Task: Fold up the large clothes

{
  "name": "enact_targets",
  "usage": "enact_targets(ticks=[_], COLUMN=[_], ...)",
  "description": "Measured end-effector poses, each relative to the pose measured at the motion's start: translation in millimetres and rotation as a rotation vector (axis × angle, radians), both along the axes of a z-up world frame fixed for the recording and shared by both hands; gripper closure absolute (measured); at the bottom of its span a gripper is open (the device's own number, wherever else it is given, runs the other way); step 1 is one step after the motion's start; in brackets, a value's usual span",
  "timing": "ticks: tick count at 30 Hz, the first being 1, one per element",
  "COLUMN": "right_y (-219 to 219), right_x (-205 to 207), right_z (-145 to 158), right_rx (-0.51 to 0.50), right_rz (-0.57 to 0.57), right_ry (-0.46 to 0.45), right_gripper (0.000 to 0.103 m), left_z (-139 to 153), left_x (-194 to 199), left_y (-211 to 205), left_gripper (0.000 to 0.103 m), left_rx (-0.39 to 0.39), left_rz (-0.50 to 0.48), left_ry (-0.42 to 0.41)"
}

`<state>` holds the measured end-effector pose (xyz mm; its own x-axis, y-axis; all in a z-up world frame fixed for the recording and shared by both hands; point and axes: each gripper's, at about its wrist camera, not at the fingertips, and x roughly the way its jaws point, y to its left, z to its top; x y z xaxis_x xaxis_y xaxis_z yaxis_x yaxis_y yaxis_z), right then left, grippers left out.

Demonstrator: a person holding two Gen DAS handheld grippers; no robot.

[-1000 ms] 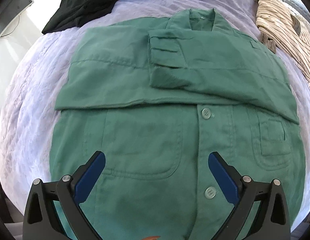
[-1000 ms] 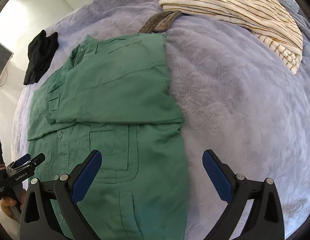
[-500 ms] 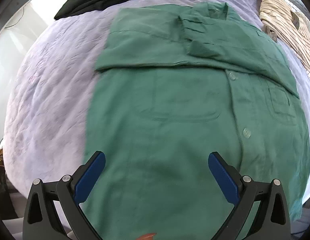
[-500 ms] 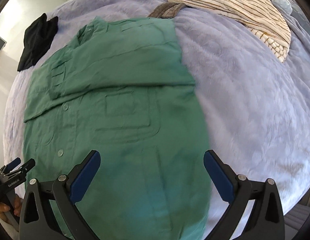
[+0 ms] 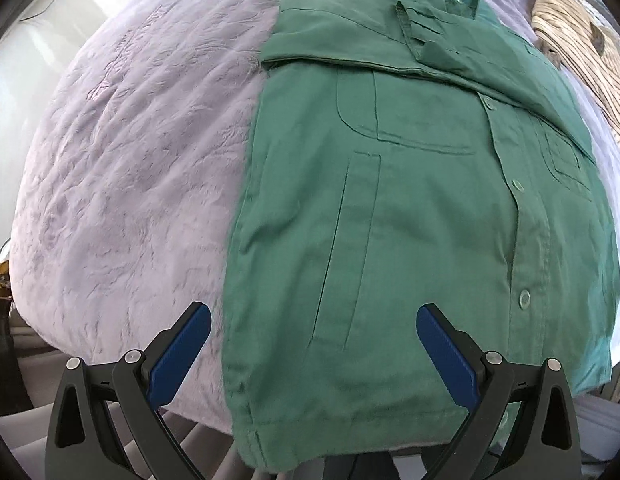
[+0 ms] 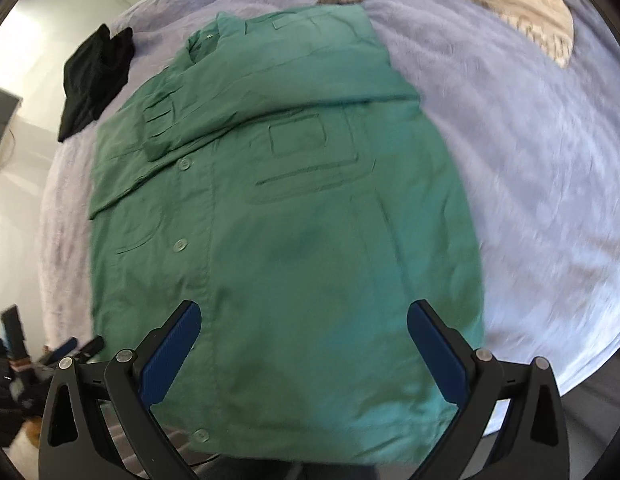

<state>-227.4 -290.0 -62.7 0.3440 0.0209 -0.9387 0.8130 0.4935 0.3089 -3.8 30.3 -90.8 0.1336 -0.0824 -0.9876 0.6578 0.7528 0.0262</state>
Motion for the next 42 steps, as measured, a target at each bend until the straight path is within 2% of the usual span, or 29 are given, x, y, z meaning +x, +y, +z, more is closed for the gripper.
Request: enact_targets(ticks=[3,6,11,17,22,26,34,38,42], right_y=[5,11,21,28,34,42,36,17,3], right_x=[-14,-30,-48,-62,-67,-78,-114,-129,-147], right_z=[-7,-15,-16,-19,-21,-22,-27,-27,-40], right_rx=[0.094,0.146,0.158,0.192,0.194,0.210,0.204,0.147,0.135], right_rz=[-0.056,-0.108,-0.126,-0.207,-0.220,-0.248,-0.324,-0.333,-0.335], right_ry=[-0.042,-0.040,-0.051,-0.123,-0.085,-0.067,-0.063,-0.040,-0.013], right_gripper=[0.000,0.000,0.000,0.000,0.000,0.000,0.000,0.000,0.000], left_z=[4,6,10,11,8,4,-17,-38,-57], left_x=[-8,-13,-12,-12,-11,-7,19,15,1], left_y=[5,8,15,22,29,41,84,88,78], left_gripper=[0.000,0.000,0.000,0.000,0.000,0.000,0.000,0.000,0.000], left_rx=[0.013,0.024,0.019,0.012,-0.005,-0.043,-0.106,-0.103,-0.069], left_rz=[-0.020,-0.032,-0.024,-0.027,-0.042,-0.044,0.117,0.155,0.137], left_ry=[-0.010,-0.009,0.001,0.004,0.016,0.059,0.207,0.280,0.328])
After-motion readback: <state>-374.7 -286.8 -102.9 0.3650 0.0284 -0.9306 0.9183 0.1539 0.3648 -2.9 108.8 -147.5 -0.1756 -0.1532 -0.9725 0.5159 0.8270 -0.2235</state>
